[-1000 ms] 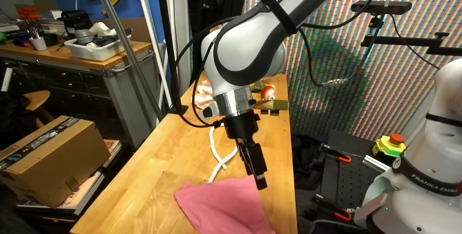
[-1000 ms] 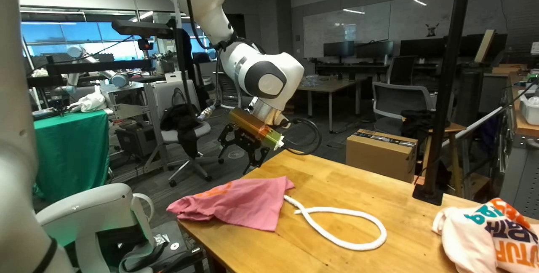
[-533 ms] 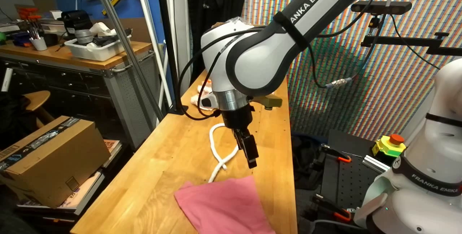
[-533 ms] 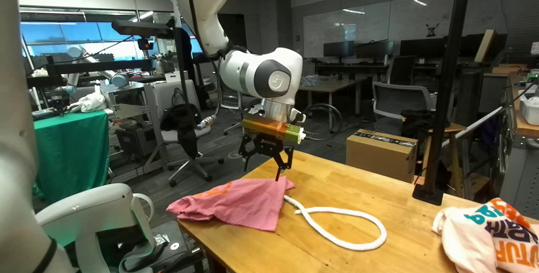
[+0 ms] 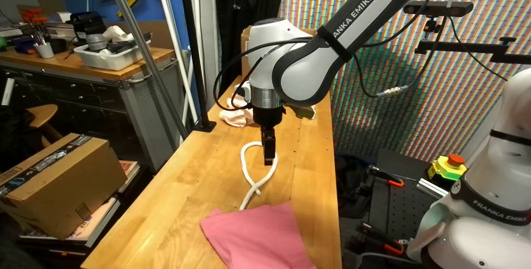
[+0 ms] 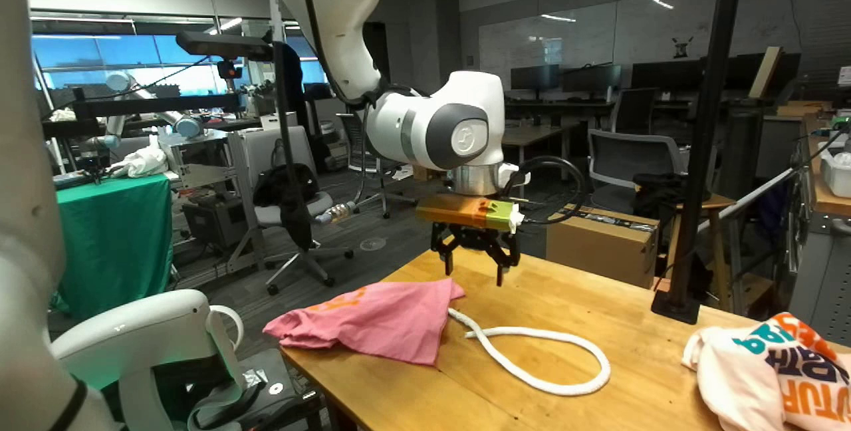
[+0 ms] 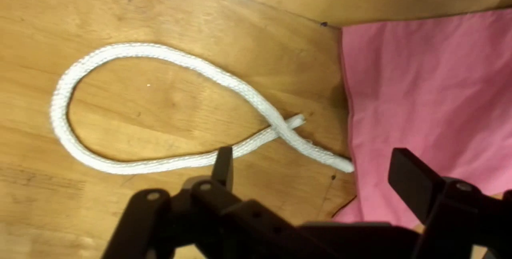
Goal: Move the radish and peach t-shirt to the right, move the pink t-shirt to the left, move the white rope backwards
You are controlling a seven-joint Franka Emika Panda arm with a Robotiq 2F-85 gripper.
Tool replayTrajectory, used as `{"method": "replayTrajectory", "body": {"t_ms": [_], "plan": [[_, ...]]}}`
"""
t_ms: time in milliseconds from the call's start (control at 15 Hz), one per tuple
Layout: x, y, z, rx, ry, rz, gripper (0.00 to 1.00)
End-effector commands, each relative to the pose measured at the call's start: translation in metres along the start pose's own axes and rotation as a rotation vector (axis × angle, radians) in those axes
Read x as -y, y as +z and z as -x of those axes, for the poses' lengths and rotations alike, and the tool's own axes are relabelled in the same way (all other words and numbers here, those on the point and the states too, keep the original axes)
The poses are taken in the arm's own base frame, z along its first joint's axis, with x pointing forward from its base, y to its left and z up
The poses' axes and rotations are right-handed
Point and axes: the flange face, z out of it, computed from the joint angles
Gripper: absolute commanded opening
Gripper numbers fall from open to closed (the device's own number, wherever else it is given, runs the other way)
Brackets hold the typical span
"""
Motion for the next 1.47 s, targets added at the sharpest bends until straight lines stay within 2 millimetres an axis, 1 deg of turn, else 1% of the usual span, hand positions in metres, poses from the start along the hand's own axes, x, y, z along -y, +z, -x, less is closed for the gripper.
{"method": "replayTrajectory", "body": {"t_ms": [0,133,267,533,667,733,800,867,1067,1400], "plan": [[-0.023,0.001,0.008,-0.083,0.104,0.053,1.00],[-0.032,0.008,0.013,-0.106,0.153,0.064,1.00],[-0.037,0.019,0.018,-0.113,0.214,0.081,1.00],[-0.029,0.050,0.027,-0.085,0.238,0.166,1.00],[-0.024,0.060,0.025,-0.074,0.277,0.218,1.00],[-0.026,0.061,0.023,-0.073,0.323,0.251,1.00],[-0.022,0.065,0.019,-0.069,0.360,0.264,1.00],[-0.019,0.067,0.018,-0.060,0.358,0.277,1.00],[0.003,0.071,0.015,-0.040,0.271,0.235,1.00],[0.028,0.075,0.011,-0.008,0.031,0.110,1.00]]}}
